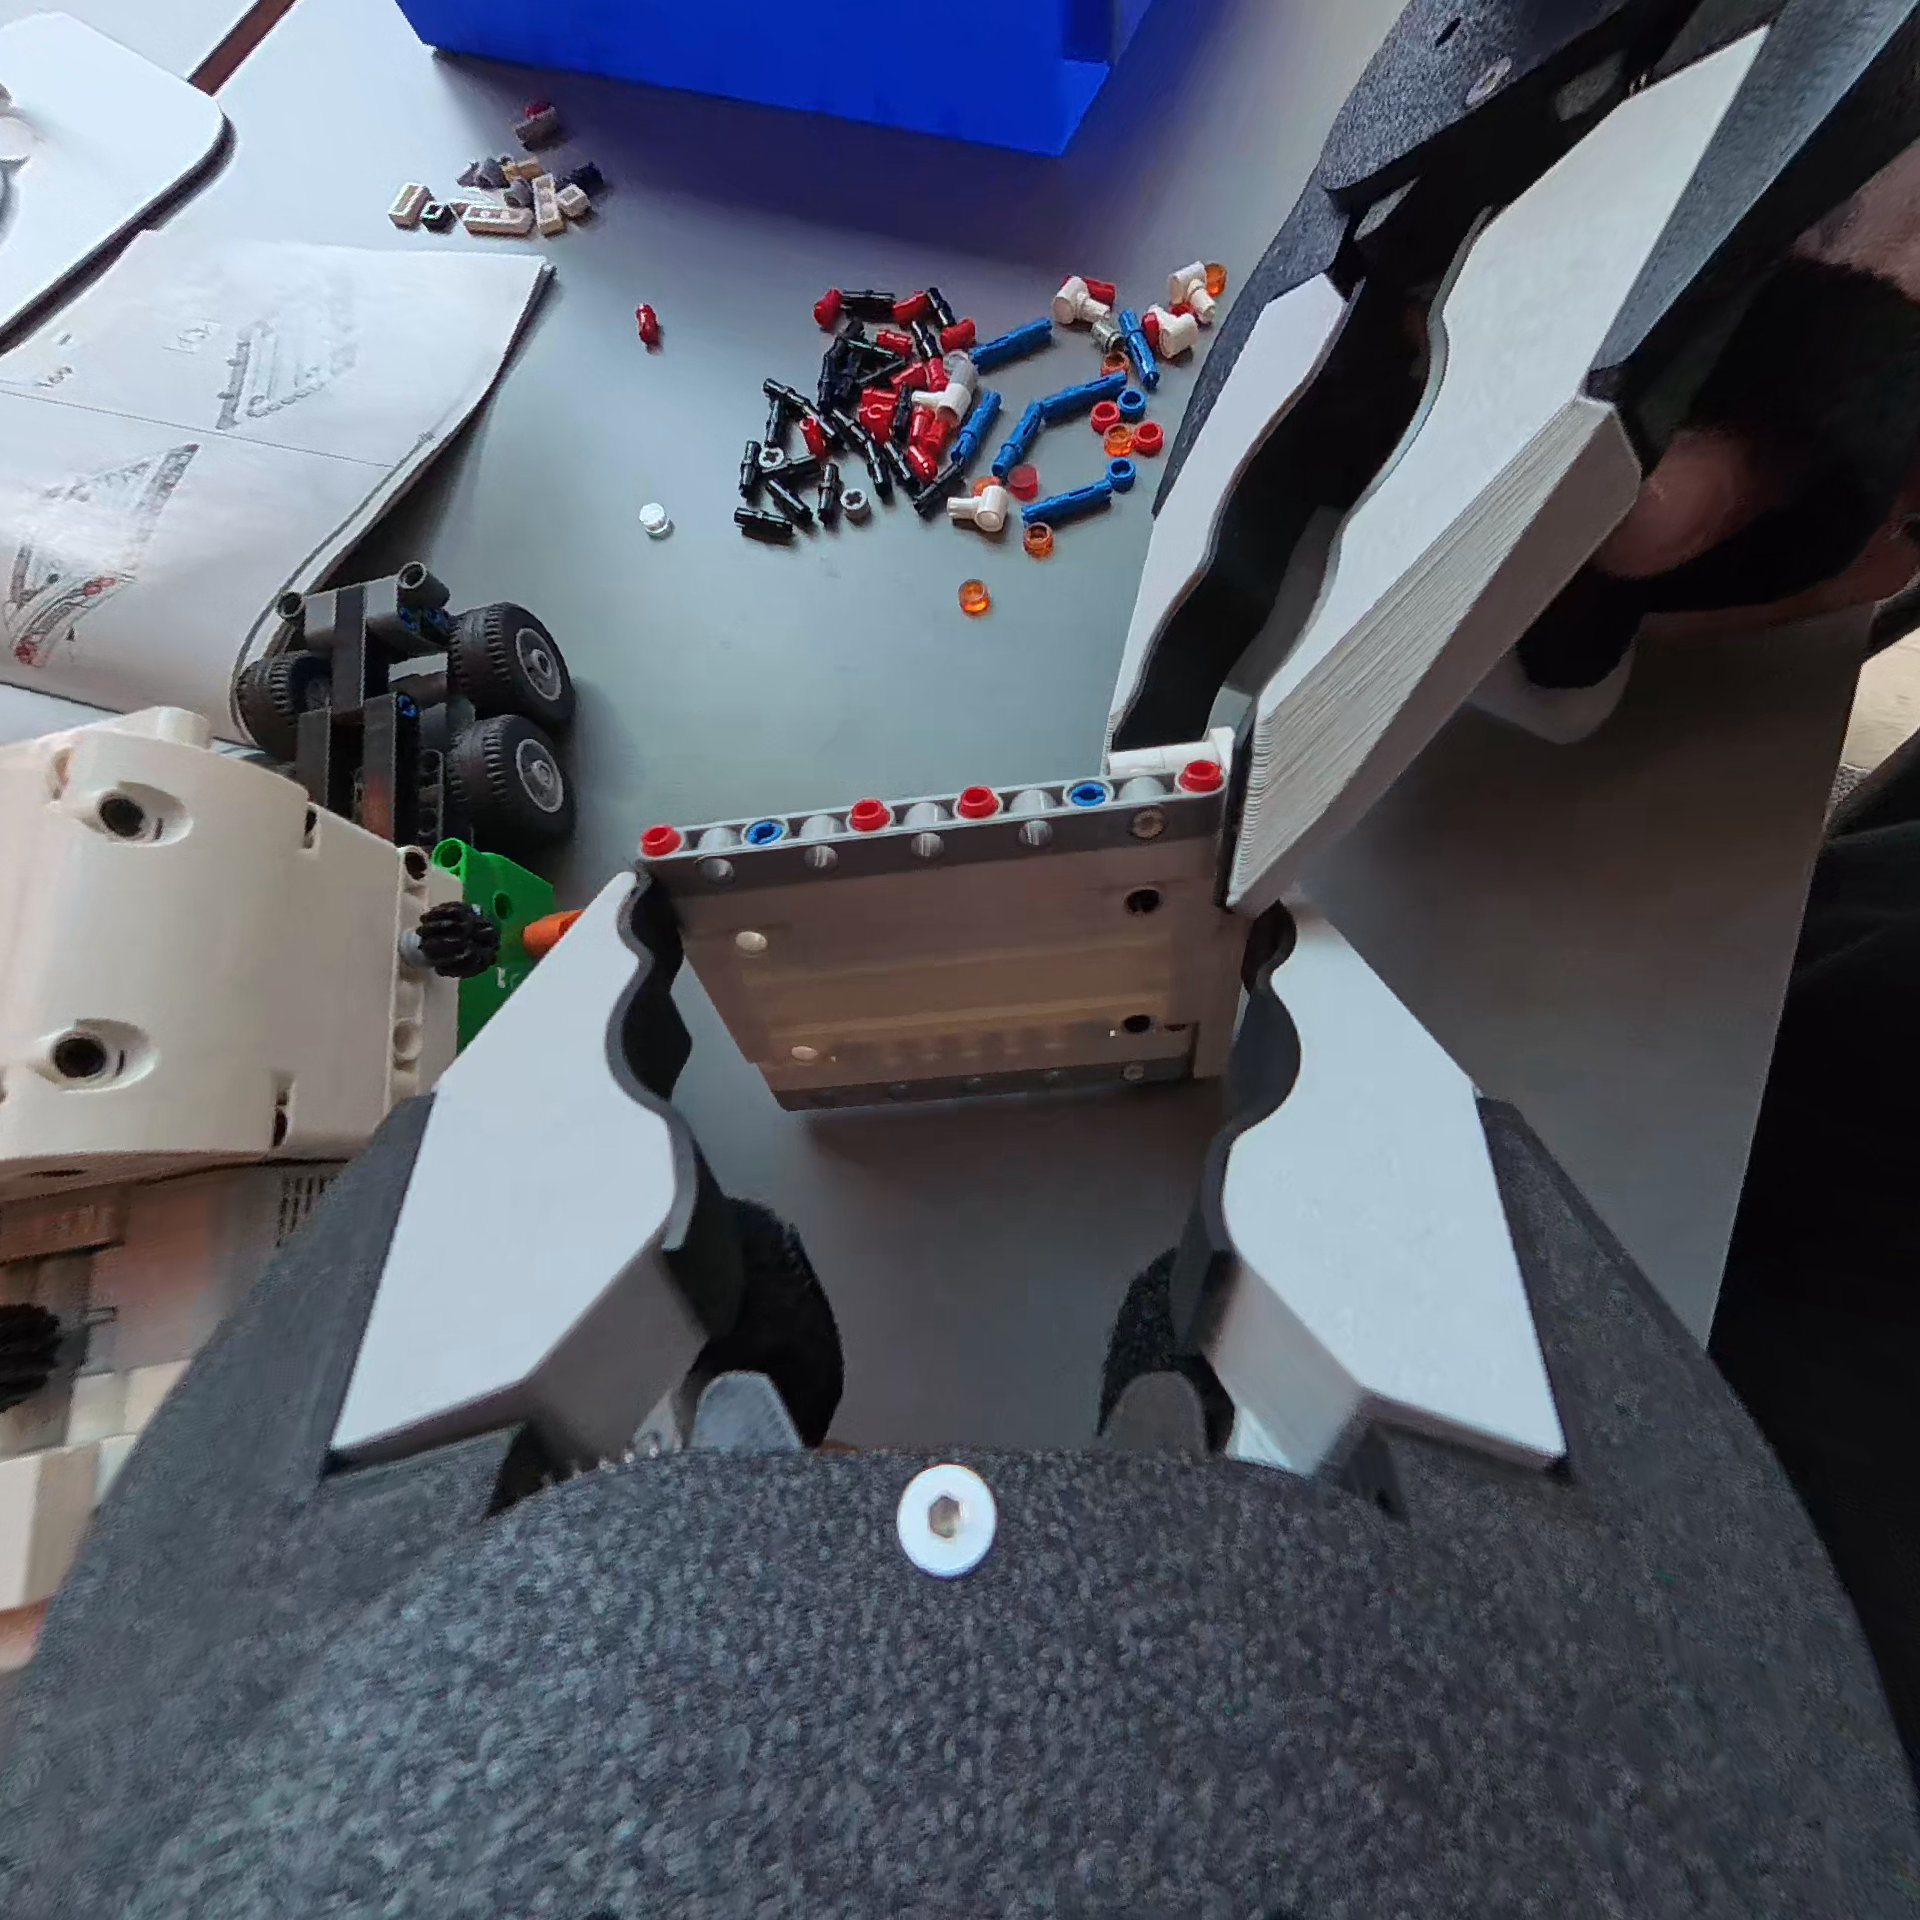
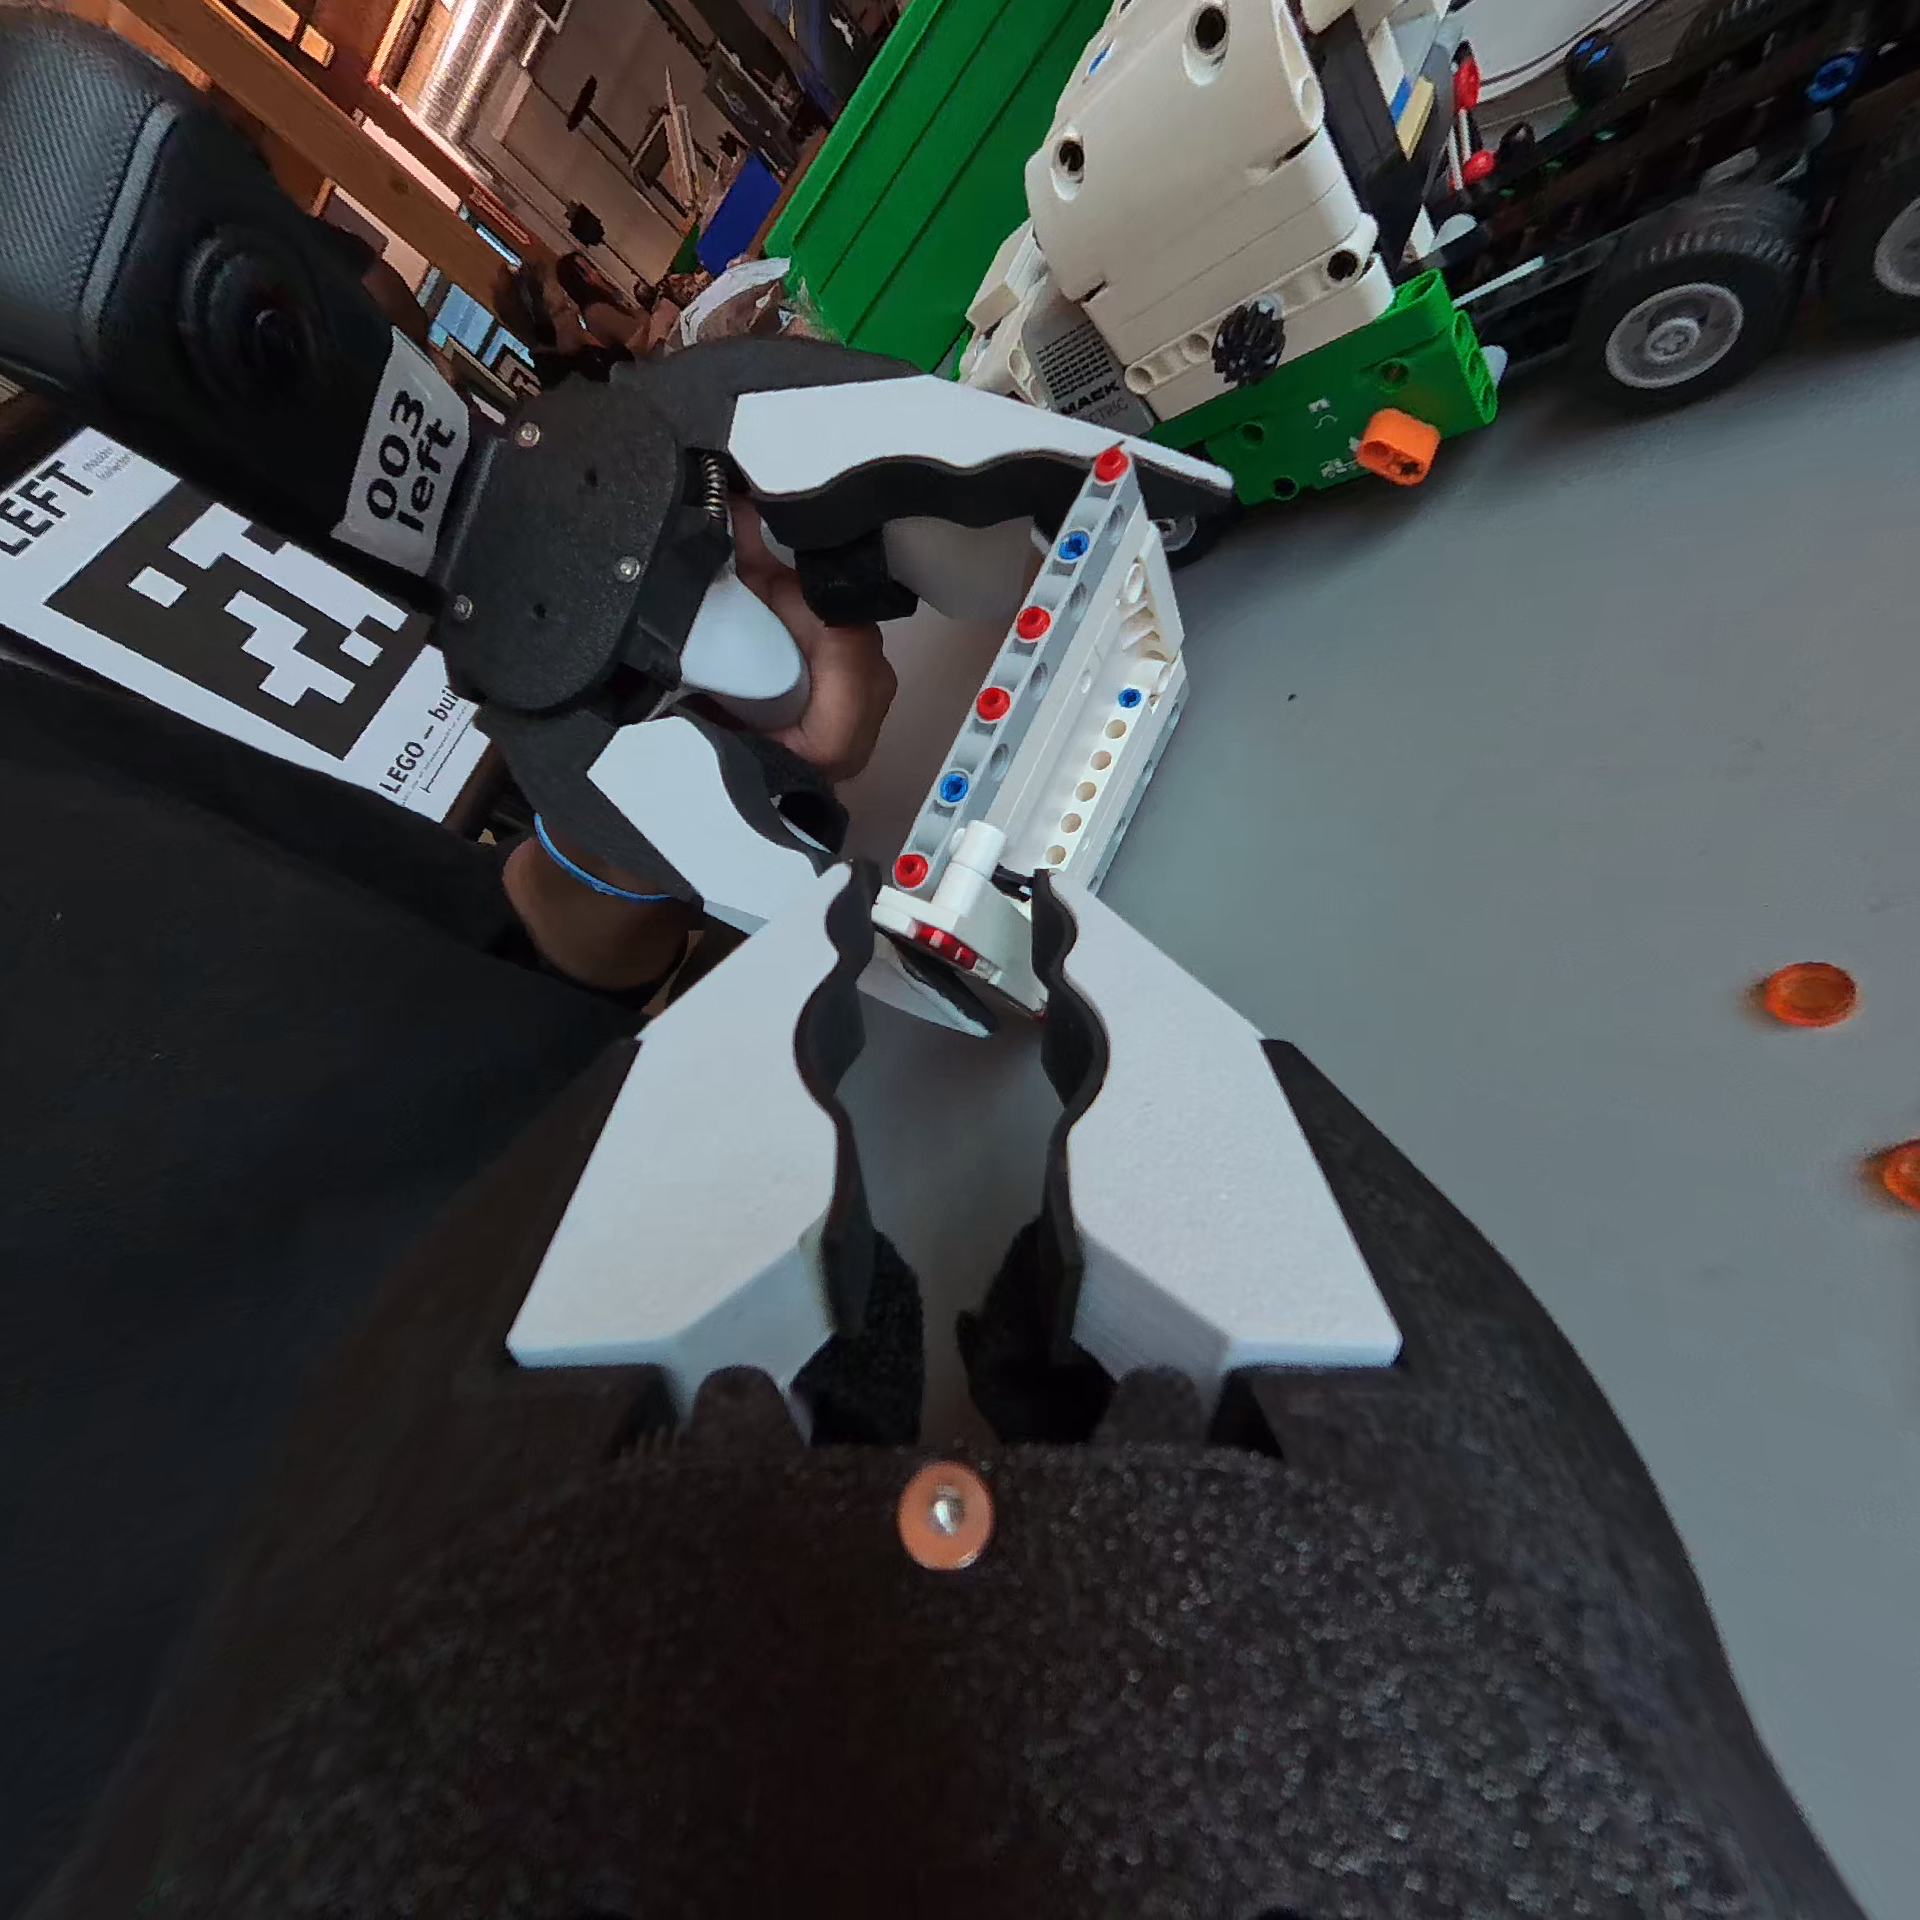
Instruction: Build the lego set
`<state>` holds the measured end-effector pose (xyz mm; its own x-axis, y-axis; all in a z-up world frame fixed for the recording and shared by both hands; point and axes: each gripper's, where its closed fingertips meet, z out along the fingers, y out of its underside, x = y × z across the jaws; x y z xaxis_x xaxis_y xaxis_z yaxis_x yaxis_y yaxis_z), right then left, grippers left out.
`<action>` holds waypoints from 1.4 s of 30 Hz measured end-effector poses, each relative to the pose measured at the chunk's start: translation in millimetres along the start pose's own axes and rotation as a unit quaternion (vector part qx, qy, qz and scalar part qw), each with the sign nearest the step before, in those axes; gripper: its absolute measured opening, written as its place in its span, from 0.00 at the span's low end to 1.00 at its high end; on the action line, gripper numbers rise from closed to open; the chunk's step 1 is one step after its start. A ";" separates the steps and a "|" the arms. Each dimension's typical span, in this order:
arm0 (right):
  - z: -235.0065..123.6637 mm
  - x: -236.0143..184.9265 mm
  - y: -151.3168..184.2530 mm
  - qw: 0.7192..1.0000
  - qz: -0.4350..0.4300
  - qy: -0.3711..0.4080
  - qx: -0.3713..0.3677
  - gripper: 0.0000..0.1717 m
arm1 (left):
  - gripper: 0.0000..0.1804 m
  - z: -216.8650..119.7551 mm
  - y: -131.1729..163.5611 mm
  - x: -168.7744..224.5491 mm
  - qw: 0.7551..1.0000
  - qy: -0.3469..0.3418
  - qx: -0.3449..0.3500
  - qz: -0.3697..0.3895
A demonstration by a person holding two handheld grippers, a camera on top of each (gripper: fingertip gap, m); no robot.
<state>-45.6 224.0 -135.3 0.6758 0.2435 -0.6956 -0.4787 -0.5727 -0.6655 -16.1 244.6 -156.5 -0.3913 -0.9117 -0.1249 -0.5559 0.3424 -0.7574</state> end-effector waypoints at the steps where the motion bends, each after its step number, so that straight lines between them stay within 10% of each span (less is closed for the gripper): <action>1: -0.6 0.2 0.5 1.000 0.000 -0.001 -0.003 0.17 | 0.59 0.6 -0.4 0.6 1.000 0.003 -0.005 0.005; 16: -23.1 13.8 -18.3 1.000 0.015 -0.015 -0.024 0.24 | 0.59 8.5 -13.4 15.7 0.976 0.036 -0.079 0.201; 23: -21.8 30.8 -21.4 0.999 0.046 0.020 -0.015 0.05 | 0.59 23.9 -22.1 11.6 0.954 0.027 -0.112 0.276; 29: -45.1 43.0 -53.2 0.988 0.078 0.051 0.125 0.04 | 0.60 11.2 -60.6 -14.5 1.000 0.002 0.013 0.023; 33: -62.7 37.3 -87.2 0.956 0.083 0.048 0.276 0.04 | 0.66 13.9 -70.7 -13.9 0.977 0.041 0.089 -0.187; 42: -61.8 36.9 -87.6 0.949 0.096 0.035 0.299 0.04 | 0.58 19.5 -70.9 -5.4 0.973 0.019 0.104 -0.205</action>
<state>55.9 234.7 -86.0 0.5687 0.1156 -0.8144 -0.8155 -0.0500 -0.5766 39.8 220.8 -114.5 -0.1969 -0.9516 0.2361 -0.5128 -0.1052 -0.8520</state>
